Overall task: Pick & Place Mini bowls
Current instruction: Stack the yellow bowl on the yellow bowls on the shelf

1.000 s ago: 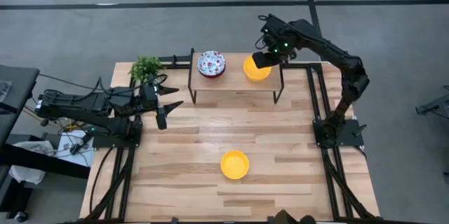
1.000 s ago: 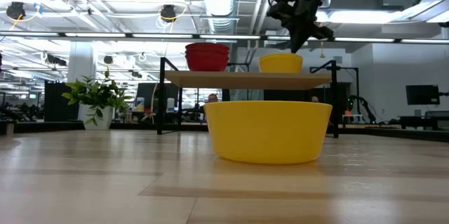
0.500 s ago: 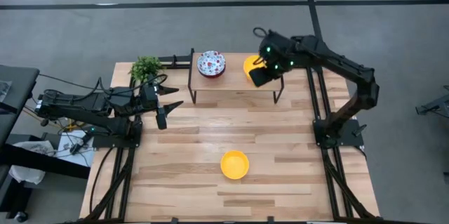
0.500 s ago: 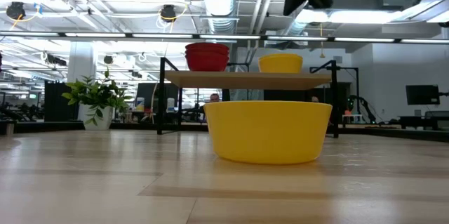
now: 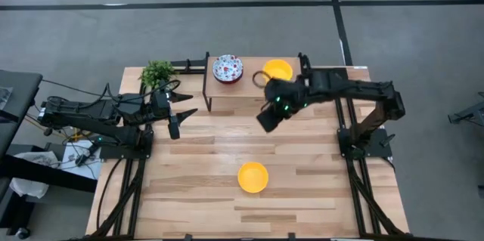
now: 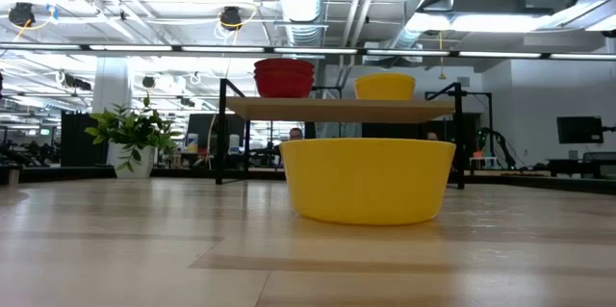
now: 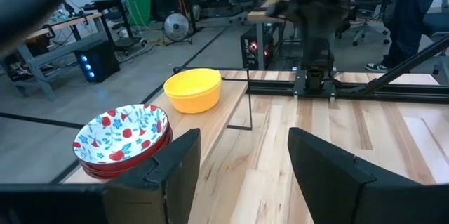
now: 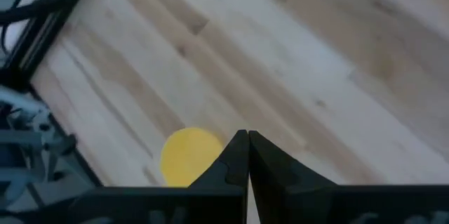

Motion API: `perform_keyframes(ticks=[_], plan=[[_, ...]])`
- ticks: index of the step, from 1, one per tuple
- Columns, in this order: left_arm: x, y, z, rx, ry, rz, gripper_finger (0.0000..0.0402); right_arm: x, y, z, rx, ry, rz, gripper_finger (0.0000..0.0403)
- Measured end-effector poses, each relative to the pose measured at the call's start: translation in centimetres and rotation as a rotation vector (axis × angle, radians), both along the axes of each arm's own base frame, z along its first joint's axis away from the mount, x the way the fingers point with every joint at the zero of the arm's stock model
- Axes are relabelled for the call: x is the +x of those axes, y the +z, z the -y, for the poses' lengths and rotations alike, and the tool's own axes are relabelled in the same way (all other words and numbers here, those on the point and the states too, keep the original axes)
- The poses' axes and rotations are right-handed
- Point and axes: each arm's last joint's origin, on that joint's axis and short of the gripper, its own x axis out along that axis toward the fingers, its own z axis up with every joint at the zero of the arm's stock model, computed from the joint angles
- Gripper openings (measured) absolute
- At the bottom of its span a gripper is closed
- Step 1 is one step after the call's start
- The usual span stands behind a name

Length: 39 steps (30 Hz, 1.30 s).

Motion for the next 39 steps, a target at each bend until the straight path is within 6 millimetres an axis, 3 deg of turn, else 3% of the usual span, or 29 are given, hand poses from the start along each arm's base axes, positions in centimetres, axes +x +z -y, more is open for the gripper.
perform_keyframes(ticks=[6,18,39], plan=[[0.0,0.0,0.0,-0.003,0.000,0.001,0.0214,1.8,-1.5,-2.7,0.015,0.055,-0.015,0.0000],[0.0,0.0,0.0,-0.006,-0.018,0.001,0.0214,4.0,-4.7,-5.7,0.047,0.059,-0.114,0.0001],[0.0,0.0,0.1,-0.006,-0.019,-0.003,0.0214,3.8,-5.1,-6.1,0.175,-0.094,-0.176,0.0002]])
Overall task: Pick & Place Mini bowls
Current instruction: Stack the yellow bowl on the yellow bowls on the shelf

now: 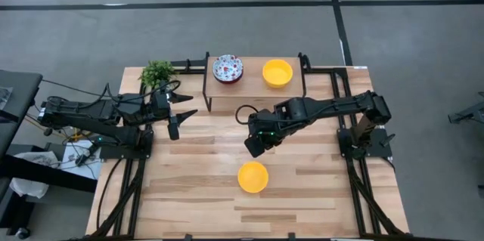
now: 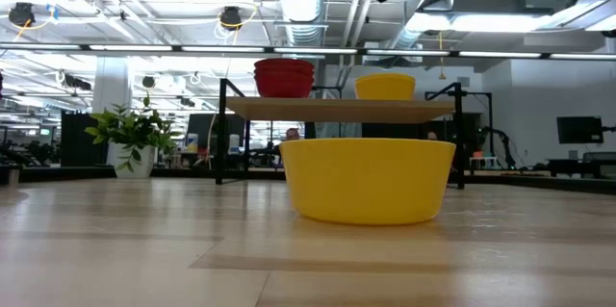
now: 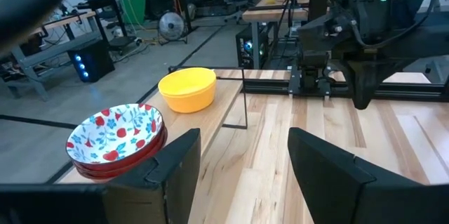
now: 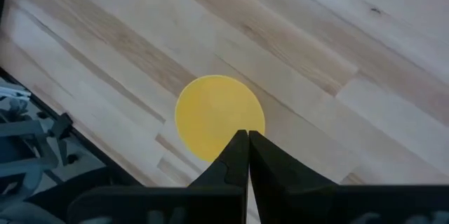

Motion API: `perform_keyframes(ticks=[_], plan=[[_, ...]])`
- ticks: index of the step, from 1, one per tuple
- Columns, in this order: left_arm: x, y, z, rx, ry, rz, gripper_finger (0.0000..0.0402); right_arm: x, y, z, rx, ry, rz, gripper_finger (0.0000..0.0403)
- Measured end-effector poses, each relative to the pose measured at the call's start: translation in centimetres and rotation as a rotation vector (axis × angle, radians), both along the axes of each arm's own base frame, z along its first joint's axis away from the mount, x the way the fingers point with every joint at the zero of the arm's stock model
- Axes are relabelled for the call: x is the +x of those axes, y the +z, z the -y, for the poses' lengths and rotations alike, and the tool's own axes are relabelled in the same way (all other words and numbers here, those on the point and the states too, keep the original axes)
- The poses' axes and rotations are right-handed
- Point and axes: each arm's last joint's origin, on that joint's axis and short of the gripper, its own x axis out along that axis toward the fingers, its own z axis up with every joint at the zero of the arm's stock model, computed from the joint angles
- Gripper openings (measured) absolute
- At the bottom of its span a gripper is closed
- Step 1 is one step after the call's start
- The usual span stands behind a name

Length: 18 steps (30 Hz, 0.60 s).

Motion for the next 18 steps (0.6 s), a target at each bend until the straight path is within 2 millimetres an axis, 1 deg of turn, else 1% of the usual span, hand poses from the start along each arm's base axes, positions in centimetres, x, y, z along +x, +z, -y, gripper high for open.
perform_keyframes(ticks=[10,13,18], plan=[[0.0,0.0,0.0,0.001,0.000,-0.004,0.0214,-0.1,0.0,0.0,0.006,-0.014,-0.015,0.0007],[0.0,-0.1,0.0,0.001,0.000,-0.006,0.0214,-0.3,-0.4,-0.2,0.017,-0.015,-0.034,0.0023],[0.0,-0.1,0.0,0.001,0.000,-0.007,0.0214,-0.7,-2.2,-1.1,0.057,-0.019,-0.115,0.0062]])
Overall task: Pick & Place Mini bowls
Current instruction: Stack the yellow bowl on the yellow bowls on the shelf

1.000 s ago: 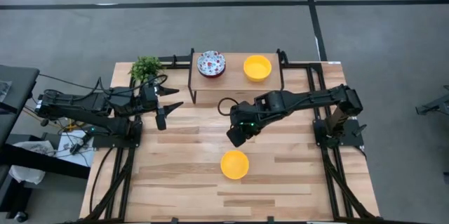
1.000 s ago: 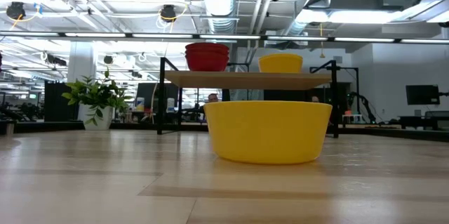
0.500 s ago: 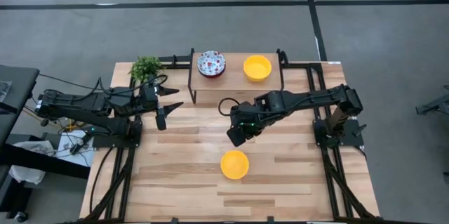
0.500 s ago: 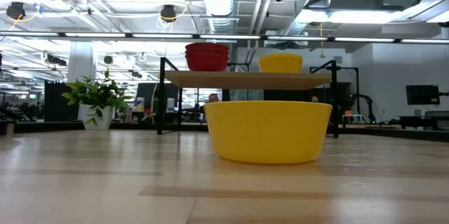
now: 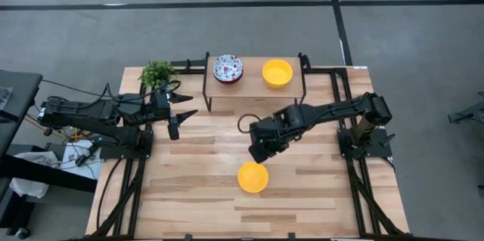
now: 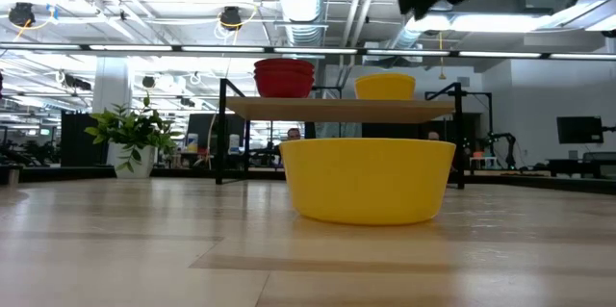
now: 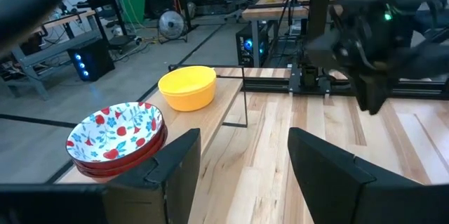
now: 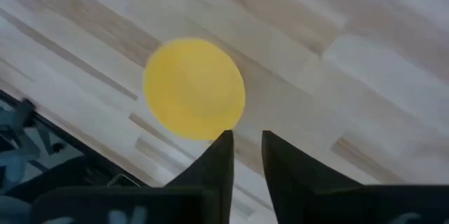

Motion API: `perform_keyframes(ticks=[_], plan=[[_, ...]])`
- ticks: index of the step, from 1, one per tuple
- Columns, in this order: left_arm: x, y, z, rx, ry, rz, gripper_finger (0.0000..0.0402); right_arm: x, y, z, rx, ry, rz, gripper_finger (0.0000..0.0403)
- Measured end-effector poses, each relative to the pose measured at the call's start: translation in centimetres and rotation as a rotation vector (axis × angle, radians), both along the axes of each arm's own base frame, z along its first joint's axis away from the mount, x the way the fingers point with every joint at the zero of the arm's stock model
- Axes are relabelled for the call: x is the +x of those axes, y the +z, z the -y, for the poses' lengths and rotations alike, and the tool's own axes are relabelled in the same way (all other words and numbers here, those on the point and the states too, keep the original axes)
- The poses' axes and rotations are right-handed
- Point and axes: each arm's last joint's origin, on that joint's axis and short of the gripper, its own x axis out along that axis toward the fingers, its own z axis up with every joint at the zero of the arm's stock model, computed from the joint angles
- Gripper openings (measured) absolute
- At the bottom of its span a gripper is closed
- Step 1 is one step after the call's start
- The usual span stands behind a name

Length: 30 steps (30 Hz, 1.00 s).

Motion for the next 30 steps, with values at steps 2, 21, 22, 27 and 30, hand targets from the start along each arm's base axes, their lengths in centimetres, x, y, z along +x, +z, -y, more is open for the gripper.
perform_keyframes(ticks=[2,21,22,27,30], plan=[[0.0,0.0,0.0,0.000,0.000,0.000,0.0214,-0.1,-1.0,-0.6,0.012,0.002,-0.015,0.0073],[0.0,0.0,0.0,0.000,0.000,-0.001,0.0214,-0.4,-3.4,-3.6,0.039,-0.050,-0.019,0.0086],[0.0,0.0,0.0,-0.003,0.000,0.001,0.0214,-0.4,-3.4,-3.6,0.037,-0.051,-0.019,0.0086],[0.0,0.0,0.0,-0.017,0.002,0.005,0.0214,-0.4,-3.4,-3.5,0.019,-0.055,-0.013,0.0086],[0.0,0.0,0.0,-0.018,0.002,0.005,0.0214,-0.4,-3.4,-3.5,0.017,-0.056,-0.012,0.0086]])
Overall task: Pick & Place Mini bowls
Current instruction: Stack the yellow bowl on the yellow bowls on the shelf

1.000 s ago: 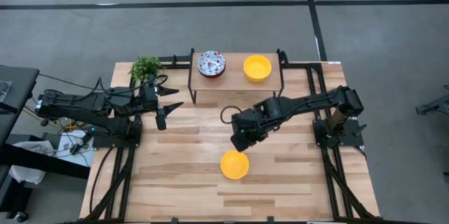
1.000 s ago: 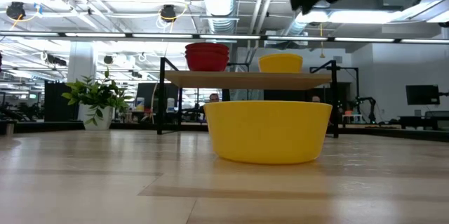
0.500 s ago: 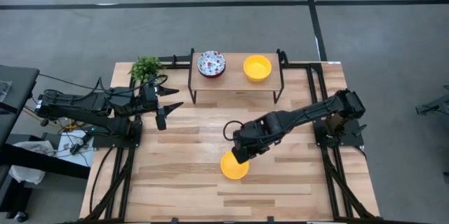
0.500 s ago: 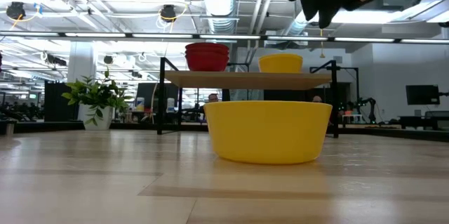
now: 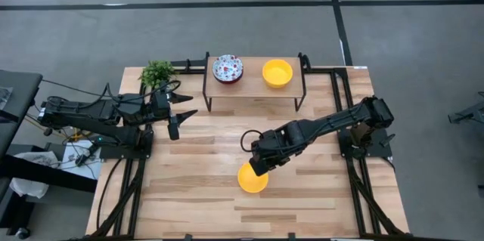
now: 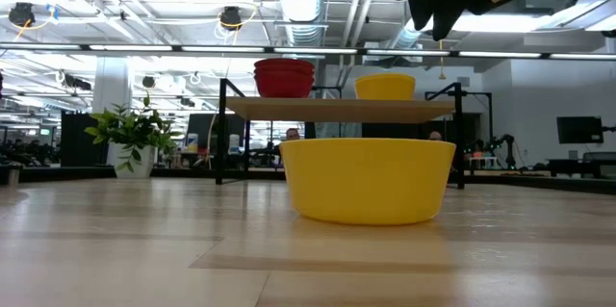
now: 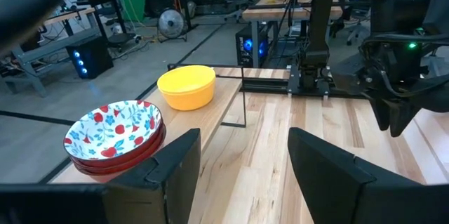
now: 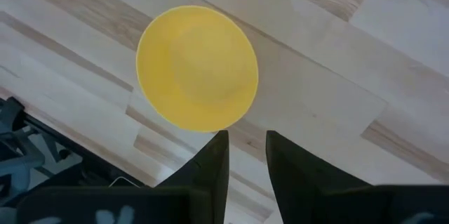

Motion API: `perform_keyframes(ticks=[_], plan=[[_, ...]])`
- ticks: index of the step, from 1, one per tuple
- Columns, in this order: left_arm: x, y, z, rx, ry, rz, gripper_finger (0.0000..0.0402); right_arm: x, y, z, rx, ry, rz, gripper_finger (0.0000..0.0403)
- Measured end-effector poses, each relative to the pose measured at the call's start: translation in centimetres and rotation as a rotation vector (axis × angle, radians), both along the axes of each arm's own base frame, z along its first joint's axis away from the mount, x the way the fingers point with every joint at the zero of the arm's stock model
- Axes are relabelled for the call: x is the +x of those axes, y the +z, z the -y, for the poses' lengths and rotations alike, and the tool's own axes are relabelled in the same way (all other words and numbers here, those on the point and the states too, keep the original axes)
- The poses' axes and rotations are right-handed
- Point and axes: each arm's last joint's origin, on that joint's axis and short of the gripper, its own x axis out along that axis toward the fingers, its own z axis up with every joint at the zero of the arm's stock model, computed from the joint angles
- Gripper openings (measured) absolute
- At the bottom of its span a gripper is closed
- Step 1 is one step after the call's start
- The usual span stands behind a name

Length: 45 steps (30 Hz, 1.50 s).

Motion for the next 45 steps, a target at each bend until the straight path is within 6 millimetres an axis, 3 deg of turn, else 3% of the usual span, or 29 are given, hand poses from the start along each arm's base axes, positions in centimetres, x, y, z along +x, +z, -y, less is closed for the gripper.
perform_keyframes(ticks=[9,20,30,40,45], plan=[[0.0,0.0,0.0,0.000,0.000,0.000,0.0214,0.0,-0.2,0.0,0.001,-0.001,0.001,0.0086],[0.0,0.0,0.0,0.000,0.000,0.000,0.0214,0.3,-3.6,-0.1,0.058,-0.062,0.025,0.0086],[0.0,0.0,0.0,0.000,0.000,0.000,0.0214,0.2,-3.8,-0.1,0.052,-0.115,0.012,0.0086],[0.0,0.0,0.0,0.000,0.000,-0.002,0.0214,1.7,-7.4,-1.1,0.055,-0.115,-0.063,0.0086],[0.0,0.0,0.0,0.000,0.000,-0.002,0.0214,2.1,-8.2,-1.2,0.050,-0.123,-0.064,0.0086]])
